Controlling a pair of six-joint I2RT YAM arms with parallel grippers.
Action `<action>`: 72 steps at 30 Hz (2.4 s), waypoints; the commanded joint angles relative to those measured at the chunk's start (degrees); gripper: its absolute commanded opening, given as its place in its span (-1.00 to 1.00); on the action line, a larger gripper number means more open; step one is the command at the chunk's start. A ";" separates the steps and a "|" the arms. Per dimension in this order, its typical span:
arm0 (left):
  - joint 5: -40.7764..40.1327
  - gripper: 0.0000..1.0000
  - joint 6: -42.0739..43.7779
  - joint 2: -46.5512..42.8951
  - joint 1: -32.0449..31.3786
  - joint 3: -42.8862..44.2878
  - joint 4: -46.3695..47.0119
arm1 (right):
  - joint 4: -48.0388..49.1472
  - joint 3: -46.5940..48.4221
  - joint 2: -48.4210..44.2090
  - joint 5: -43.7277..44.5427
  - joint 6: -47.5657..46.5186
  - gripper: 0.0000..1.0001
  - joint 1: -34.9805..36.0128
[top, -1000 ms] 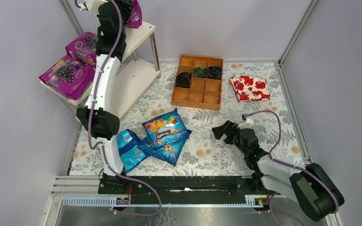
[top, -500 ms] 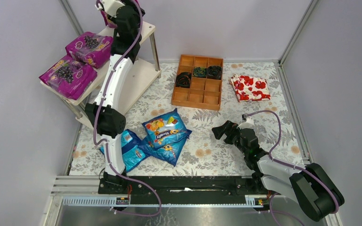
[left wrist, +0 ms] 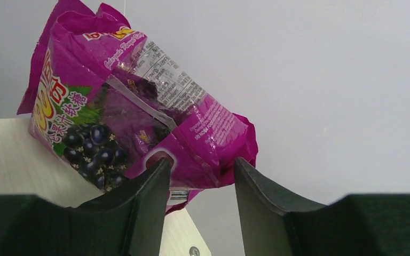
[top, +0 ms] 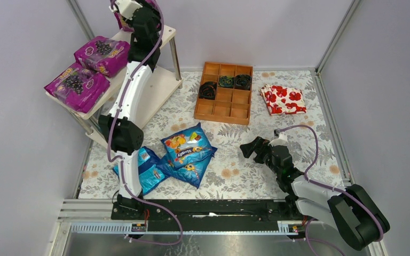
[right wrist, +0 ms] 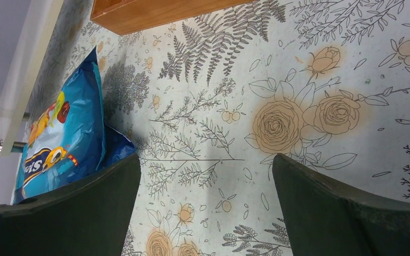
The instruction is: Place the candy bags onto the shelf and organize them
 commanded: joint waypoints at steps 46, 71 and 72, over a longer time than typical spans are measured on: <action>26.36 0.02 -1.14 -40.97 6.70 -44.73 6.99 | 3.55 0.91 -0.89 -0.76 -0.31 1.00 -0.13; 43.19 0.53 15.07 -18.42 6.89 -20.40 -5.18 | 3.41 2.05 1.17 -0.98 -0.25 1.00 -0.21; 44.09 0.53 14.37 -19.32 6.95 -21.47 -4.74 | 3.31 2.12 1.22 -1.01 -0.25 1.00 -0.13</action>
